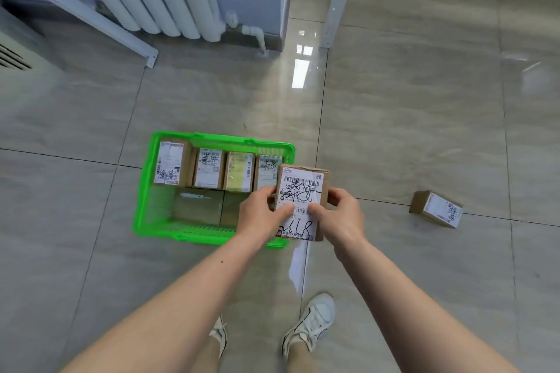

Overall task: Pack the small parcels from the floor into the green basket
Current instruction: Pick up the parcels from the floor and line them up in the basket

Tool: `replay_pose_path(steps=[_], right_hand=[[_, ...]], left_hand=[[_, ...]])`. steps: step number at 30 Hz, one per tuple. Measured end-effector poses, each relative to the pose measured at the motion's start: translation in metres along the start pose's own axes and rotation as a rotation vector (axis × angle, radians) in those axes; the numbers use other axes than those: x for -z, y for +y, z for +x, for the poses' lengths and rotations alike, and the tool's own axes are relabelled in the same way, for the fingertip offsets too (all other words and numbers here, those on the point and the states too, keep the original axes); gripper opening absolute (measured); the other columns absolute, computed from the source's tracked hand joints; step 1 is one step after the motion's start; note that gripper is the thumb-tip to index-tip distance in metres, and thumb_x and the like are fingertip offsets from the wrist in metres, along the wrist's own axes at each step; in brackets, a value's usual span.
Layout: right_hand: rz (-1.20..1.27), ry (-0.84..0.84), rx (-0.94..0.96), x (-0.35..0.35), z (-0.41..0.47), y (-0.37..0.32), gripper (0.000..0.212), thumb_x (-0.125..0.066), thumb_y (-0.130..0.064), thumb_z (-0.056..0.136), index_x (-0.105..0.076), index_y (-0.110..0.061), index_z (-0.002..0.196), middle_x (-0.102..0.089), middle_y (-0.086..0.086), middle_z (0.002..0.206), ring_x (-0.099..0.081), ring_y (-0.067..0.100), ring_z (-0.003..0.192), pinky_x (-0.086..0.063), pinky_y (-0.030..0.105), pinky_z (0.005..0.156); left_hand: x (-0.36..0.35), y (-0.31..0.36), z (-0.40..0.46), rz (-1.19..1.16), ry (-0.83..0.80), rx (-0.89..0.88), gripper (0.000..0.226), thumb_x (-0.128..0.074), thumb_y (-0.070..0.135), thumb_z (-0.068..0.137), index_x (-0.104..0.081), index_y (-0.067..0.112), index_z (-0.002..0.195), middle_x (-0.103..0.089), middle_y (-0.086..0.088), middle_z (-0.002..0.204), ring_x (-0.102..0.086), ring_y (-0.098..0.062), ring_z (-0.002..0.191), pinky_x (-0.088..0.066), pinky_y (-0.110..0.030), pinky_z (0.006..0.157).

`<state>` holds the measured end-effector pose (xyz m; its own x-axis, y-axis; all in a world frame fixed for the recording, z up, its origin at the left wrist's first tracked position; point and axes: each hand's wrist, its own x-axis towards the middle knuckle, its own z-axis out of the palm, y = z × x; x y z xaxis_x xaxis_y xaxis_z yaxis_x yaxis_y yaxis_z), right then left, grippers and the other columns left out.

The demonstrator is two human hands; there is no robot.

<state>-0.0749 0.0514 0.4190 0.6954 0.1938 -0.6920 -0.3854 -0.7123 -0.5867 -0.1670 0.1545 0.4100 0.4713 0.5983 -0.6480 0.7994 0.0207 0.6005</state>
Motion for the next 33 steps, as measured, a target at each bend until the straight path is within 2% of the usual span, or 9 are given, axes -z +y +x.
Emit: replay_pose_path(steps=[3,6,9,13,17,22,27,31,33], right_hand=[[-0.007,-0.003,-0.013,-0.051,-0.006,0.008,0.036,-0.069,-0.009,0.078,-0.064,-0.024,0.111,-0.069,-0.001,0.117,-0.067,0.019,0.094,-0.055,0.046,0.091],[-0.010,-0.005,-0.016,-0.093,-0.004,0.022,0.035,-0.066,-0.009,0.078,-0.061,-0.031,0.106,-0.066,-0.007,0.103,-0.069,0.024,0.097,-0.057,0.051,0.084],[-0.038,-0.008,-0.027,-0.122,0.006,0.040,0.037,-0.065,-0.007,0.082,-0.061,-0.022,0.116,-0.061,-0.009,0.095,-0.065,0.018,0.089,-0.057,0.041,0.083],[-0.077,0.000,-0.018,-0.150,0.032,0.067,0.039,-0.063,-0.007,0.085,-0.059,-0.017,0.122,-0.062,-0.005,0.100,-0.061,0.015,0.086,-0.050,0.029,0.074],[-0.139,0.004,-0.024,-0.169,0.061,0.090,0.034,-0.061,-0.007,0.086,-0.060,-0.020,0.118,-0.062,-0.005,0.096,-0.060,0.018,0.085,-0.047,0.027,0.071],[-0.268,-0.034,-0.027,-0.186,0.091,0.118,0.032,-0.053,-0.006,0.085,-0.061,-0.017,0.113,-0.070,0.004,0.111,-0.064,0.027,0.102,-0.051,0.032,0.084],[-0.327,-0.028,-0.066,-0.197,0.117,0.129,0.029,-0.049,-0.009,0.085,-0.060,-0.016,0.111,-0.069,0.007,0.112,-0.063,0.031,0.104,-0.048,0.032,0.078],[-0.384,-0.040,-0.081,-0.206,0.132,0.134,0.028,-0.046,-0.008,0.084,-0.064,-0.012,0.106,-0.070,0.012,0.109,-0.063,0.035,0.099,-0.042,0.028,0.069],[-0.416,-0.037,-0.095,-0.210,0.138,0.136,0.027,-0.047,-0.006,0.085,-0.064,-0.009,0.106,-0.070,0.015,0.110,-0.063,0.036,0.101,-0.042,0.029,0.069]], left_hand=[[0.024,-0.037,0.013,0.019,-0.019,0.013,0.038,-0.073,0.023,0.079,-0.065,0.017,0.116,-0.072,0.000,0.111,-0.066,-0.018,0.101,-0.047,-0.024,0.084],[0.035,-0.074,0.032,0.039,-0.028,0.042,0.042,-0.074,0.021,0.078,-0.063,0.015,0.117,-0.071,-0.001,0.113,-0.065,-0.020,0.106,-0.049,-0.028,0.090],[0.034,-0.107,0.050,0.048,-0.018,0.065,0.047,-0.075,0.020,0.078,-0.059,0.014,0.122,-0.069,-0.002,0.117,-0.064,-0.020,0.108,-0.048,-0.030,0.093],[0.017,-0.142,0.073,0.003,-0.037,0.051,0.062,-0.072,0.015,0.079,-0.048,0.024,0.136,-0.068,0.002,0.118,-0.065,-0.021,0.108,-0.050,-0.031,0.095],[-0.005,-0.171,0.106,0.035,-0.072,0.048,0.087,-0.071,0.020,0.078,-0.023,0.044,0.147,-0.067,0.001,0.122,-0.064,-0.022,0.109,-0.051,-0.040,0.095],[-0.028,-0.188,0.130,0.138,-0.191,0.116,0.102,-0.069,0.029,0.081,0.007,0.058,0.143,-0.063,-0.003,0.120,-0.064,-0.025,0.104,-0.053,-0.041,0.091],[-0.044,-0.193,0.157,0.188,-0.213,0.137,0.095,-0.060,0.031,0.076,0.000,0.054,0.146,-0.065,0.000,0.119,-0.064,-0.025,0.104,-0.052,-0.039,0.092],[-0.051,-0.197,0.169,0.228,-0.210,0.114,0.061,-0.058,0.028,0.074,-0.042,0.042,0.131,-0.071,0.005,0.112,-0.064,-0.024,0.105,-0.052,-0.038,0.093],[-0.054,-0.202,0.175,0.251,-0.207,0.126,0.048,-0.059,0.028,0.075,-0.052,0.035,0.122,-0.071,0.004,0.112,-0.064,-0.025,0.105,-0.052,-0.038,0.093]])
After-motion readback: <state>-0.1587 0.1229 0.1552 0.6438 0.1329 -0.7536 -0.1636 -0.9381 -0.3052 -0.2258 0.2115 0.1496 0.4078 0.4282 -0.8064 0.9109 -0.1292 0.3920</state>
